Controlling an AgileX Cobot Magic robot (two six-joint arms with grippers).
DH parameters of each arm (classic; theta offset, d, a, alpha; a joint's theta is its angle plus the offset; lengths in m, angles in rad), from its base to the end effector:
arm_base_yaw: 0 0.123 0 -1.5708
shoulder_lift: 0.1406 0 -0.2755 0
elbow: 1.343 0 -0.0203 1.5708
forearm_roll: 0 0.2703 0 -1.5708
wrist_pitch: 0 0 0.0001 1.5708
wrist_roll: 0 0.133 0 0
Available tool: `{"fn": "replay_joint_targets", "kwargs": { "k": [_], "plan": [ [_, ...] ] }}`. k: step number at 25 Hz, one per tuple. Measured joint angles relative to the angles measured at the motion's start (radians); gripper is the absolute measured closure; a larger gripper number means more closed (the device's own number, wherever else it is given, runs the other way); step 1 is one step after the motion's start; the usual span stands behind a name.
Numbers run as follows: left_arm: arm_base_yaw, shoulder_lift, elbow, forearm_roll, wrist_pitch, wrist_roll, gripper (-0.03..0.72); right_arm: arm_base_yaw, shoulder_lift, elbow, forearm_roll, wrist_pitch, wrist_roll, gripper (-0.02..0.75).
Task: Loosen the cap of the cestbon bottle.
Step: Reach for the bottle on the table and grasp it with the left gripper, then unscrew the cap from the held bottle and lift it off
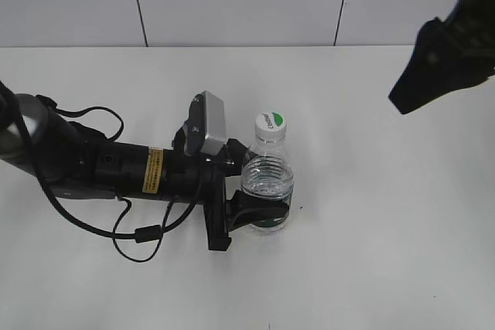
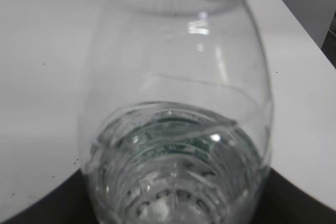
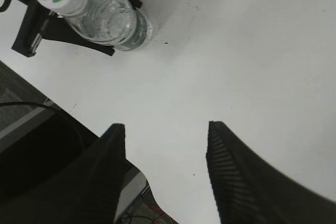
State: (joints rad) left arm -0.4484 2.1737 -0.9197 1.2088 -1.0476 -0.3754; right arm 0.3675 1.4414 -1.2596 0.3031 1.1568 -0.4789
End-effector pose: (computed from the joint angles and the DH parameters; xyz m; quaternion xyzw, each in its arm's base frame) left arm 0.2913 -0.2596 0.0401 0.5612 0.5954 -0.3834 0.4285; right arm 0.2821 0.1476 0.2724 -0.3662 0.9055 0.1371 0.1651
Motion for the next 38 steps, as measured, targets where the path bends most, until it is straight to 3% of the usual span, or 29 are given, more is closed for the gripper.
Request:
{"fn": "replay_joint_targets", "kwargs": {
  "k": [6, 11, 21, 24, 29, 38],
  "plan": [
    [0.0, 0.0, 0.0, -0.001, 0.0, -0.001, 0.273, 0.143, 0.145, -0.183, -0.083, 0.053, 0.018, 0.357],
    [0.0, 0.0, 0.0, -0.002, 0.003, -0.002, 0.273, 0.198, 0.241, -0.337, -0.099, 0.058, 0.063, 0.357],
    [0.0, 0.0, 0.0, -0.004, 0.005, -0.002, 0.273, 0.318, 0.344, -0.399, -0.104, 0.058, 0.099, 0.358],
    [0.0, 0.0, -0.001, -0.004, 0.005, -0.002, 0.273, 0.331, 0.357, -0.399, -0.104, 0.058, 0.122, 0.343],
    [0.0, 0.0, -0.001, -0.005, 0.005, -0.002, 0.273, 0.331, 0.38, -0.399, -0.111, 0.059, 0.163, 0.248],
    [0.0, 0.0, -0.001, -0.007, 0.006, -0.002, 0.273, 0.331, 0.41, -0.381, -0.144, 0.061, 0.185, 0.232]
  ]
}}
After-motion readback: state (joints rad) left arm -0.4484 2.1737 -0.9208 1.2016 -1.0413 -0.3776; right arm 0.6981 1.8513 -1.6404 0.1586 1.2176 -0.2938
